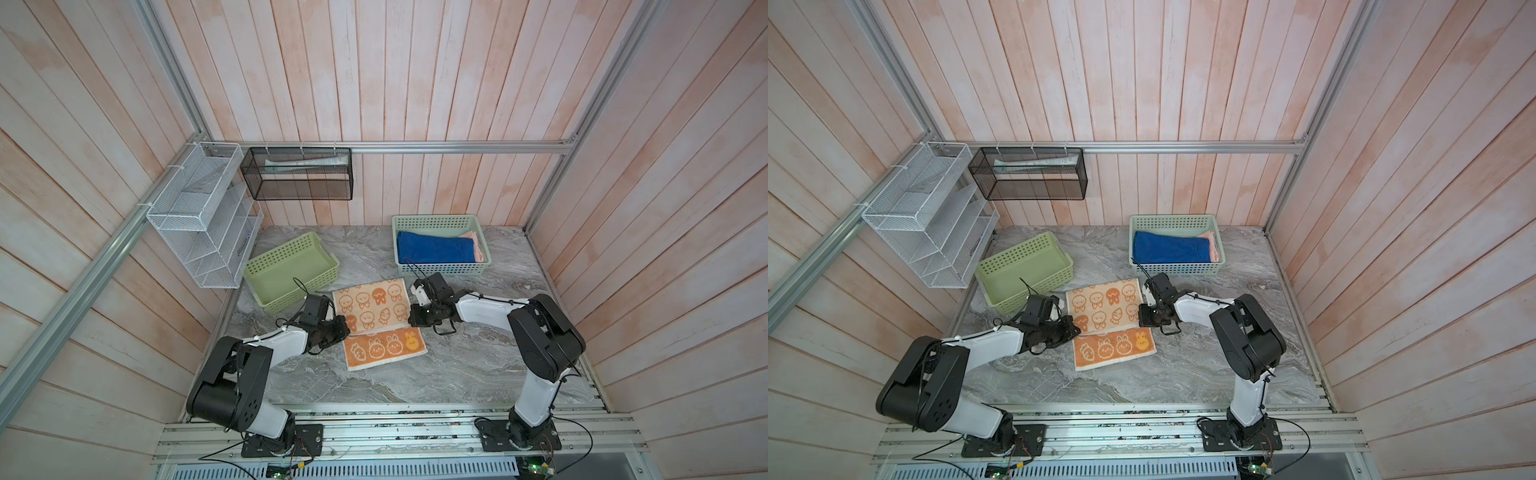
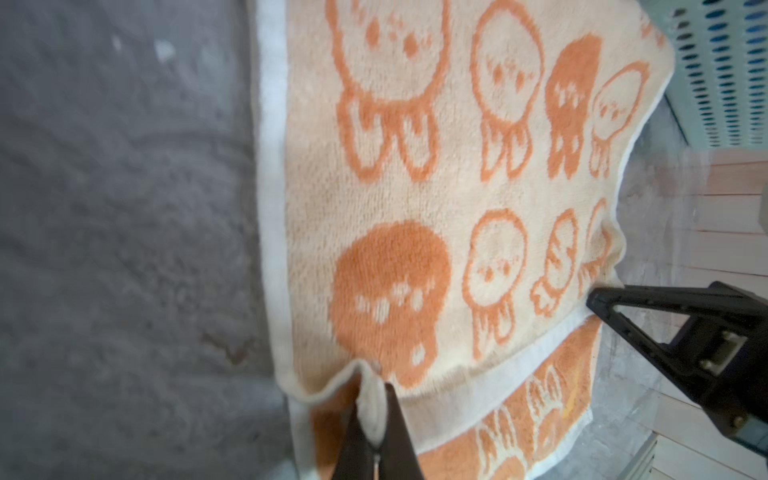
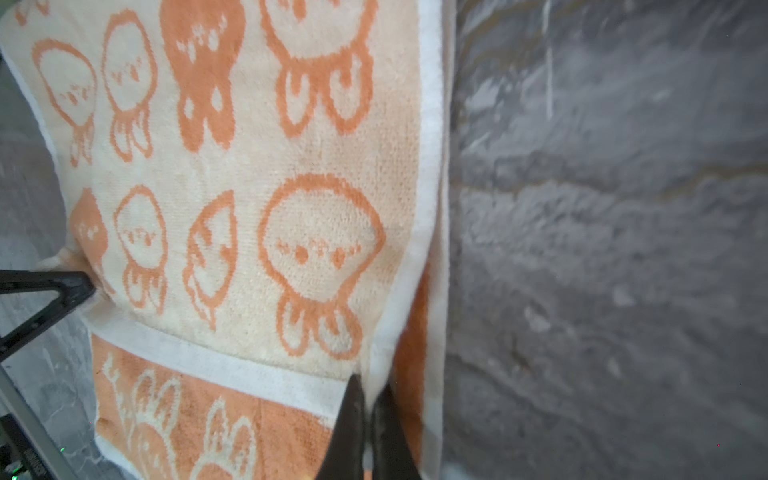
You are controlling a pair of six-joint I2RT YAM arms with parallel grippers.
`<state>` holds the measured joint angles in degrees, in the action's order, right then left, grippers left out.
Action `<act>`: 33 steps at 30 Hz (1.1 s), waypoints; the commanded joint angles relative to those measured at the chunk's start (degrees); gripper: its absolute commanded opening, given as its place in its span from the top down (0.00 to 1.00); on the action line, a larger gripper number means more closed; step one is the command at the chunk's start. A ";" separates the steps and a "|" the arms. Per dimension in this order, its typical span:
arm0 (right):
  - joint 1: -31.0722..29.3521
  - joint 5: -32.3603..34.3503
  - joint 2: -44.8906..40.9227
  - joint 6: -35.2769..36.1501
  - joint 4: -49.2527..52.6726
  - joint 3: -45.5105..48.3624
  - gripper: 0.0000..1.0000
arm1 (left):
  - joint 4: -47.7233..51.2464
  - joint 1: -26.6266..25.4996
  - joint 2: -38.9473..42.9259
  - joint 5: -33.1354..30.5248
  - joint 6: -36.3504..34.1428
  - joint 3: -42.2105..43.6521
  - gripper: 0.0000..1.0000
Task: Fold and stack the towels
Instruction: 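Press the folded orange towel flat with both grippers and release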
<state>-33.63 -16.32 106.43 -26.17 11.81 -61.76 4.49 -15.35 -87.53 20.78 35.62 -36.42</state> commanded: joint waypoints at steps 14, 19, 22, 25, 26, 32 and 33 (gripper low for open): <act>-0.40 2.26 -14.57 2.23 17.71 -4.12 1.00 | 19.46 1.27 19.39 -0.62 -5.98 -6.87 1.00; -1.06 0.03 -15.64 -0.04 13.77 6.37 1.00 | 14.59 -1.46 25.33 1.58 1.65 4.59 1.00; -2.05 -0.14 -14.69 -0.81 11.52 9.53 1.00 | 10.39 -3.51 25.32 1.94 5.08 10.17 1.00; -2.52 -0.01 -13.16 -0.66 10.86 10.16 1.00 | 8.33 -3.96 23.75 1.90 6.11 13.14 1.00; -2.57 0.14 -12.72 -0.55 10.81 10.04 1.00 | 7.81 -3.95 23.43 1.90 6.13 13.58 1.00; -2.80 0.80 -12.85 0.29 12.90 7.11 1.00 | 9.60 -3.86 22.10 1.62 4.91 11.57 1.00; -2.84 1.11 -13.18 0.48 13.58 6.63 1.00 | 10.59 -3.98 22.48 1.43 4.66 10.70 1.00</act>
<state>-36.97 -18.96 93.54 -26.52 22.41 -53.08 13.41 -19.81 -65.19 24.62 40.58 -23.59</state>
